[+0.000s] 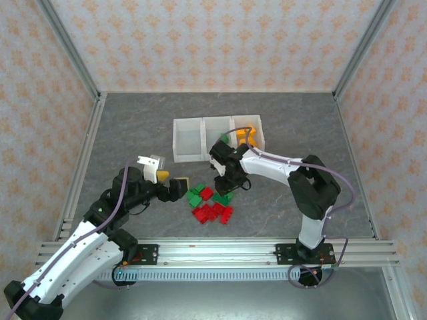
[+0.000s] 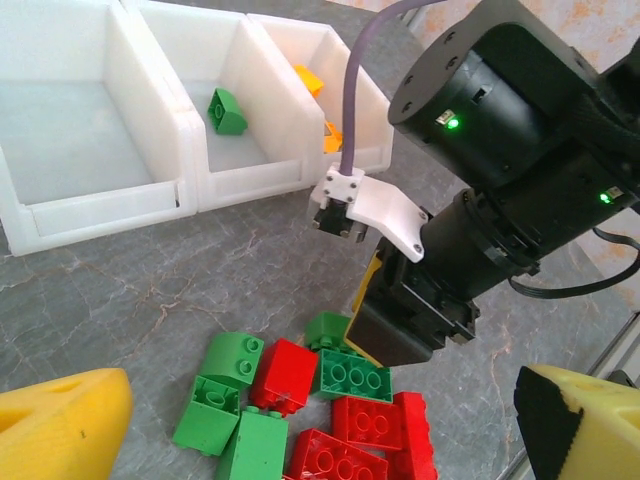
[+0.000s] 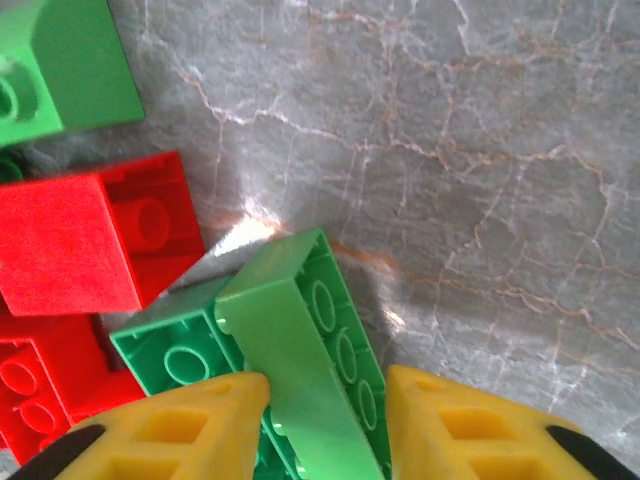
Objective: Sort the legos into containers by color
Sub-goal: Move the lego to the center of the table.
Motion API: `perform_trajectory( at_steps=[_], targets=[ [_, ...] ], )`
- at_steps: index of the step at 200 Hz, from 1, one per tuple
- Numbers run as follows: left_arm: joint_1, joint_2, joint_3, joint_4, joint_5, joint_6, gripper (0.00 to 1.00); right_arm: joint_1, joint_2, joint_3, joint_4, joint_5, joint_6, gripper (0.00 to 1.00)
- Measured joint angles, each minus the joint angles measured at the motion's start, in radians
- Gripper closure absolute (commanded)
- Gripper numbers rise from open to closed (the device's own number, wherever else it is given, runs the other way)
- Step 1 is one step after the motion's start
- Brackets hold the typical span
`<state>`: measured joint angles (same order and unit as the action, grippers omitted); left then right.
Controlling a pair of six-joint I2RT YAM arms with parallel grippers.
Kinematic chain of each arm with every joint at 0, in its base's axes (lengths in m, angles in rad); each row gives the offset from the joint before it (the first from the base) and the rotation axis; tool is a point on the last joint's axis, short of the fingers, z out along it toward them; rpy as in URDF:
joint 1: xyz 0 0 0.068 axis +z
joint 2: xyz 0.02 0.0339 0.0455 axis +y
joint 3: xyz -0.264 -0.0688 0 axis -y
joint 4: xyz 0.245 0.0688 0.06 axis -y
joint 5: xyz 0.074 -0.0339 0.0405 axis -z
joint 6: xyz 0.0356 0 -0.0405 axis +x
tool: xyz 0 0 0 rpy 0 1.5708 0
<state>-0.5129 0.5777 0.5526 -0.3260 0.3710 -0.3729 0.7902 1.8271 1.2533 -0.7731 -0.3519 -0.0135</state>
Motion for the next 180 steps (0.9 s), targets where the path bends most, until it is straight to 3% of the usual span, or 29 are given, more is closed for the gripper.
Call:
perform_trajectory(
  at_steps=[48,96,180],
  targets=[
    [-0.005,0.0,0.0,0.0,-0.011,0.0,0.01,-0.022,0.004,0.01,0.005,0.001,0.047,0.76],
    [-0.005,0.0,0.0,0.0,-0.012,0.0,0.01,-0.117,-0.009,0.005,0.038,0.053,0.092,0.62],
    [-0.005,0.0,0.0,0.0,-0.012,0.0,0.01,-0.114,-0.003,0.002,0.041,0.058,0.092,0.45]
  ],
)
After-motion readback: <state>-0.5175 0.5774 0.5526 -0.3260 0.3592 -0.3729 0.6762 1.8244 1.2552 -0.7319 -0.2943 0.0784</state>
